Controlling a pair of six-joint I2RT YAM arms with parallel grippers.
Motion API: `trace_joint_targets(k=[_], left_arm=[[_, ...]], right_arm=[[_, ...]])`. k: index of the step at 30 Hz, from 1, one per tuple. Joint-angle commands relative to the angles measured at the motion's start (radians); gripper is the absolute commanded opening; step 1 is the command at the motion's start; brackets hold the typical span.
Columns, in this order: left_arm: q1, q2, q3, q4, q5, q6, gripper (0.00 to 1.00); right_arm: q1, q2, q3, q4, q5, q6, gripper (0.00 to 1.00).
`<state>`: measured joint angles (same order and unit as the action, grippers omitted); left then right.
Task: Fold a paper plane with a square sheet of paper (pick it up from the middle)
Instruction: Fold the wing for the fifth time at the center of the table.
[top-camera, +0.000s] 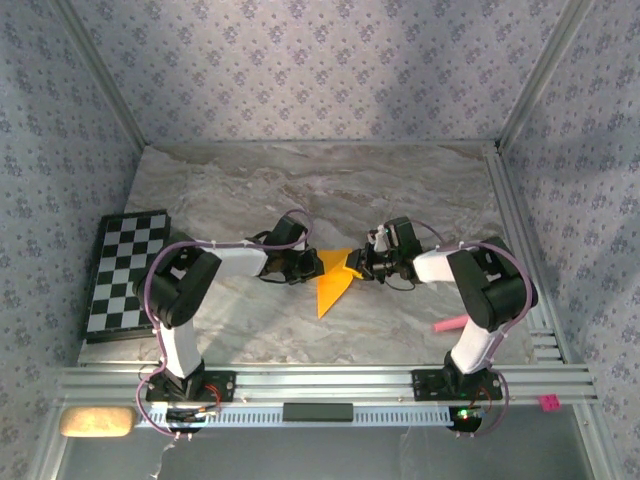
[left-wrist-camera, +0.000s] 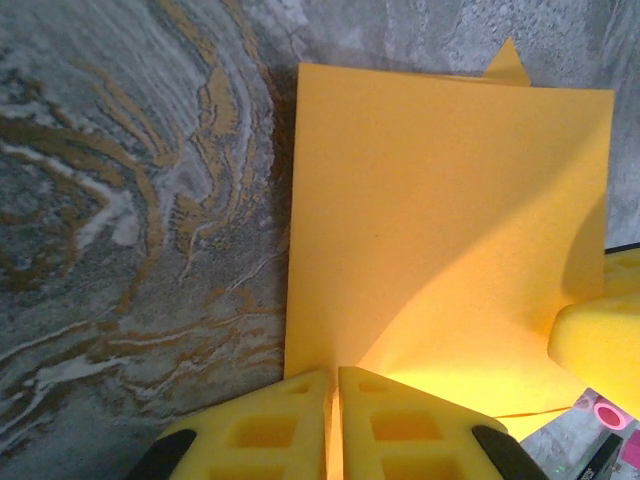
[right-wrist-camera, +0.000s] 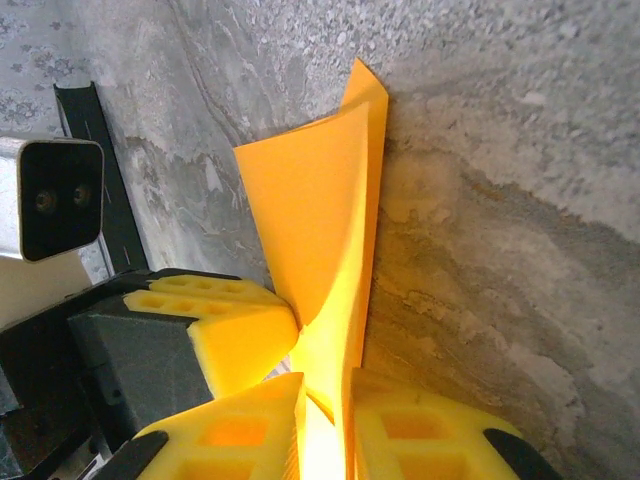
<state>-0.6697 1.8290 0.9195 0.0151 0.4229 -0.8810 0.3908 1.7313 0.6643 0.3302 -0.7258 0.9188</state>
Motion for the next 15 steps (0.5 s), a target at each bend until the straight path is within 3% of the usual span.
trace_joint_targets(k=[1,10,15], left_arm=[[0.001,0.009,-0.024,-0.02,-0.004,0.007,0.13],[0.002,-0.018,-0.035,-0.001,0.0,0.011,0.15],[0.001,-0.074,-0.043,0.006,-0.014,0.024,0.25]], right_arm=[[-0.006,0.03,0.019,-0.019,-0.035,-0.044,0.19],[-0.01,0.047,0.058,-0.093,-0.029,-0.1,0.1],[-0.01,0.017,0.048,-0.093,-0.023,-0.09,0.04]])
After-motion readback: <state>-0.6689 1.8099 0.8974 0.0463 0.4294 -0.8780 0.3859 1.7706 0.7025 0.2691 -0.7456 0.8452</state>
